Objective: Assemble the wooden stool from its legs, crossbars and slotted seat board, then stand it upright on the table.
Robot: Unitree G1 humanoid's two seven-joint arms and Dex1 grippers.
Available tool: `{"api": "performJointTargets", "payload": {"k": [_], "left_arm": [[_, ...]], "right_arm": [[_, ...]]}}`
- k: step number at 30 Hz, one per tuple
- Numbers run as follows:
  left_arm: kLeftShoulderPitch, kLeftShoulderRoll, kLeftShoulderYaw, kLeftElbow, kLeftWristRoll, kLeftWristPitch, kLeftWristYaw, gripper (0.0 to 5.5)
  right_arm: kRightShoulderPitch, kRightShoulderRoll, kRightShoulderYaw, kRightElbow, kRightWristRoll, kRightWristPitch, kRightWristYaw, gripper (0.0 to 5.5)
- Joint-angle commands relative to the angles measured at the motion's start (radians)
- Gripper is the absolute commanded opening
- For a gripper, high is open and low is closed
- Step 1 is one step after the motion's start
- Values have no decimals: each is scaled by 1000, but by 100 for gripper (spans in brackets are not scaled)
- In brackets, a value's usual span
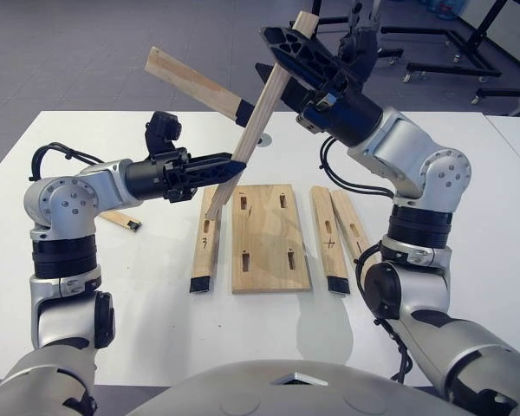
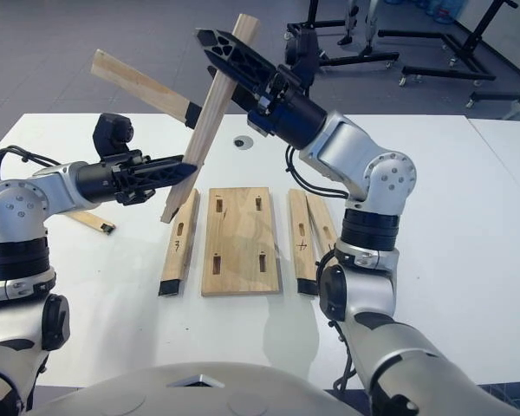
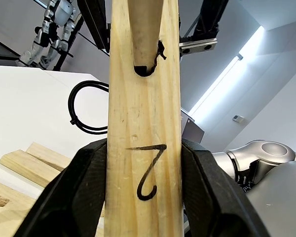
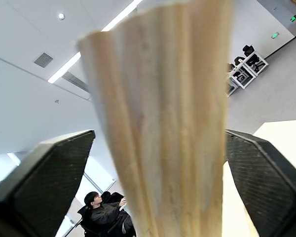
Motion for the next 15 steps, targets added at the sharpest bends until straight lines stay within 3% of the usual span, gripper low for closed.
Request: {"api": "performJointTargets", "payload": {"k": [1, 10, 15], "left_arm": [[2, 14, -8, -14, -11, -18, 7, 202], [-11, 24, -23, 0, 2, -32, -3, 202], [-6, 21, -22, 4, 5, -39, 0, 202]], "right_arm": [[23, -10, 23, -20, 18, -8, -15, 385], [57, -16, 47, -57, 43, -30, -29, 230], [62, -29, 50, -66, 54, -43, -25, 225]]}}
